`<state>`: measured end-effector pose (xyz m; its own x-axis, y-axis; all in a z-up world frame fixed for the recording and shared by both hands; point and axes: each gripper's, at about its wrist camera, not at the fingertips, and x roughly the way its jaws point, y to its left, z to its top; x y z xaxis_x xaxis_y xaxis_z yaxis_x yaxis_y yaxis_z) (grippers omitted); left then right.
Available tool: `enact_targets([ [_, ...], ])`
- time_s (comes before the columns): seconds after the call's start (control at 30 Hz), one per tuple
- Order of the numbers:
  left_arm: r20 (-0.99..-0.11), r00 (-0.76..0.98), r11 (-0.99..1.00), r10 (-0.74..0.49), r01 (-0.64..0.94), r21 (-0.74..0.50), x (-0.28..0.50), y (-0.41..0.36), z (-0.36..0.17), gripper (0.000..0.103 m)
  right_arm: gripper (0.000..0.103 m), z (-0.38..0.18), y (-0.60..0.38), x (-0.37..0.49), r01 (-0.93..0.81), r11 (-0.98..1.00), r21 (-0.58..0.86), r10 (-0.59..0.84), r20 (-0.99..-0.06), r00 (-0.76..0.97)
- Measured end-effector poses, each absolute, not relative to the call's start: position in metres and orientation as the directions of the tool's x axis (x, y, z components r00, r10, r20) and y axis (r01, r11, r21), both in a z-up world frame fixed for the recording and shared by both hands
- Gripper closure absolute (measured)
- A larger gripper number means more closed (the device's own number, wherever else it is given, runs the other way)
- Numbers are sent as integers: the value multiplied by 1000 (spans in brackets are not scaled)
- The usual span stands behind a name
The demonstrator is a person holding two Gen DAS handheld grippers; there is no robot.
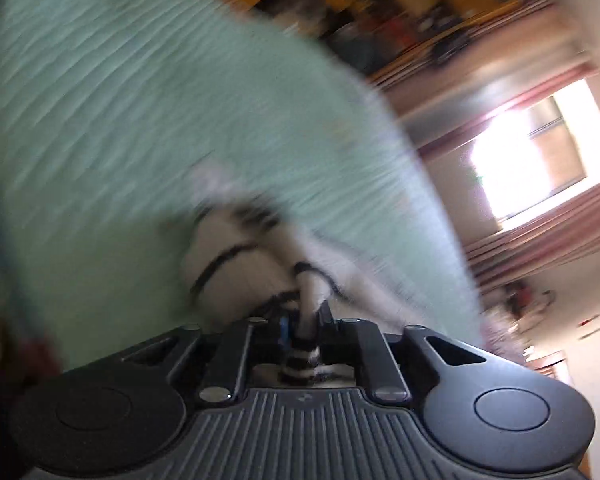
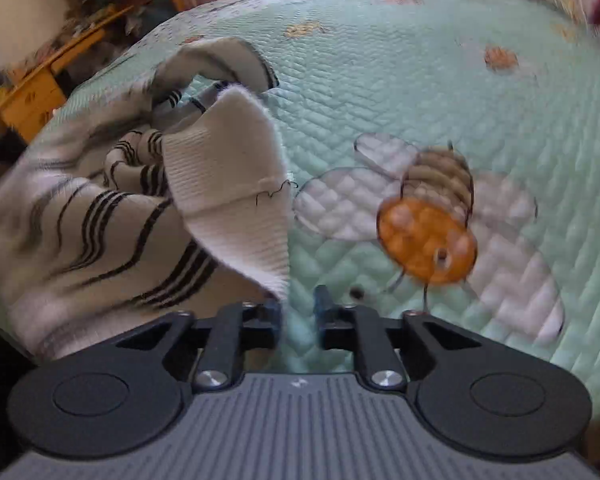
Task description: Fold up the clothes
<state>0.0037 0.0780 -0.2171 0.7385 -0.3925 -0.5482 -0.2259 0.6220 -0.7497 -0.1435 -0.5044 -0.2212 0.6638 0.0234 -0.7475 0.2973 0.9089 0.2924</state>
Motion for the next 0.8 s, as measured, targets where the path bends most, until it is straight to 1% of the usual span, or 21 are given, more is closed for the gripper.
enact_targets([
  [0.03,-552,730,613,-403,-232,-755,-3,81,-225,69,79,-213,-505,-150,300,902,311,22,-726,687],
  [0.07,-552,726,605,-411,-235,-760,-9,84,-230,63,77,-199,-504,-156,292,899,325,16,-693,721],
  [0.1,-549,724,599,-417,-235,-765,-13,85,-232,63,73,-185,-501,-161,270,908,321,3,-649,761],
  [0.17,-548,717,612,-431,-213,-761,-12,78,-229,62,57,-155,-493,-171,226,925,307,-20,-552,834],
  [0.2,-548,713,621,-438,-201,-758,-11,74,-227,62,38,-145,-485,-174,214,938,271,-49,-507,860],
  [0.23,-548,708,630,-445,-188,-754,-10,70,-225,62,22,-134,-478,-176,204,951,234,-76,-460,885],
  [0.27,-549,703,638,-452,-175,-750,-9,66,-223,62,19,-128,-467,-175,195,964,180,-104,-420,902],
  [0.3,-550,695,653,-464,-152,-742,-11,59,-218,62,18,-126,-454,-171,186,975,119,-125,-397,909],
  [0.4,-556,673,723,-487,-46,-689,-28,40,-197,62,18,-140,-419,-144,105,993,-56,-119,-450,885],
  [0.5,-574,662,783,-481,31,-621,-47,19,-170,62,21,-158,-415,-124,111,989,-94,-144,-501,853],
  [0.53,-567,666,794,-485,64,-605,-53,14,-160,61,27,-164,-414,-117,113,988,-107,-152,-517,842],
  [0.57,-556,671,803,-490,98,-589,-55,9,-150,57,31,-170,-413,-110,114,986,-119,-161,-533,831],
  [0.6,-545,675,808,-498,131,-575,-59,3,-140,54,41,-176,-412,-103,116,985,-132,-169,-549,819],
  [0.63,-533,671,807,-514,168,-567,-62,-5,-133,51,56,-182,-411,-97,117,983,-144,-178,-564,806],
  [0.67,-526,659,800,-539,204,-564,-65,-13,-127,46,65,-188,-410,-90,117,981,-156,-187,-579,794],
  [0.7,-523,638,791,-565,238,-564,-63,-23,-124,44,81,-194,-409,-83,118,979,-169,-196,-593,781],
  [0.73,-524,614,781,-590,271,-563,-59,-34,-122,43,91,-191,-416,-87,142,979,-145,-201,-594,779],
  [0.8,-550,552,768,-627,320,-555,-46,-64,-124,43,92,-184,-432,-97,192,977,-95,-210,-594,776],
])
